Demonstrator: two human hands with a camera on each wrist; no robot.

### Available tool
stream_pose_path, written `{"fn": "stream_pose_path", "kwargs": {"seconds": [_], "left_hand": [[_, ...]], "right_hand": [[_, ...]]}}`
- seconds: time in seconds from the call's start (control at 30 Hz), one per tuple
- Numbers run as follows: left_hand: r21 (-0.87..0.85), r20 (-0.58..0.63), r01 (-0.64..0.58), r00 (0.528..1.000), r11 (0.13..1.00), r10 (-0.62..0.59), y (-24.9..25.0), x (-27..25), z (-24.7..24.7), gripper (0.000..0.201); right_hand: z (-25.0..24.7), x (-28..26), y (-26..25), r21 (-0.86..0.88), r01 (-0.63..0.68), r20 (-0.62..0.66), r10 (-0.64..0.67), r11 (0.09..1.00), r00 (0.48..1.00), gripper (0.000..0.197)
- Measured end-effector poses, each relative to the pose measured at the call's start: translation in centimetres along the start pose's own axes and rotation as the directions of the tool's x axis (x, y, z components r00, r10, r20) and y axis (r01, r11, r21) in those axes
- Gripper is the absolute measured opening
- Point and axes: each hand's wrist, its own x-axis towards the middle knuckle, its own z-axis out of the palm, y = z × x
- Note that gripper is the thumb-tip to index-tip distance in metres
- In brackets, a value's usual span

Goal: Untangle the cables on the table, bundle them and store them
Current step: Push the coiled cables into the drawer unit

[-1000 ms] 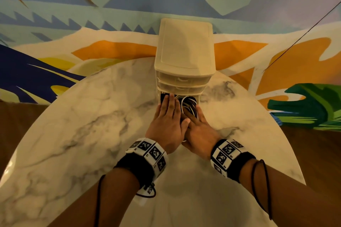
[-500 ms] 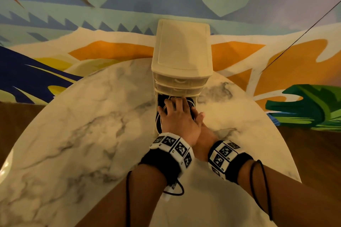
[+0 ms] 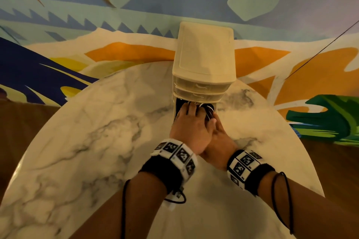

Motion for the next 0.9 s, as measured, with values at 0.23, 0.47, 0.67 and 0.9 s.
{"fn": "stream_pose_path", "kwargs": {"seconds": [0.23,0.47,0.67,0.9], "left_hand": [[0.025,-0.052,0.187,0.981,0.982,-0.186,-1.5,-1.0,0.4,0.053],[-0.003,-0.099,0.228,0.969,0.974,-0.227,-1.5,1.1,-0.2,0.037],[0.110,-0.152,0.027,0.988,0.994,-0.010,-2.9,0.7,0.4,0.034],[0.042,-0.113,0.005,0.994,0.999,0.000,-2.6,-0.7,2.0,0.054]], "right_hand": [[0.6,-0.1,0.0,0.053,0.010,-0.016,-0.009,0.999,1.000,0.071],[0.8,-0.2,0.1,0.025,0.017,-0.022,-0.017,1.000,1.000,0.067],[0.8,-0.3,0.9,0.029,0.064,-0.054,-0.062,0.998,0.997,0.063],[0.5,0.1,1.2,-0.001,0.065,0.026,-0.065,0.998,0.998,0.058]]}}
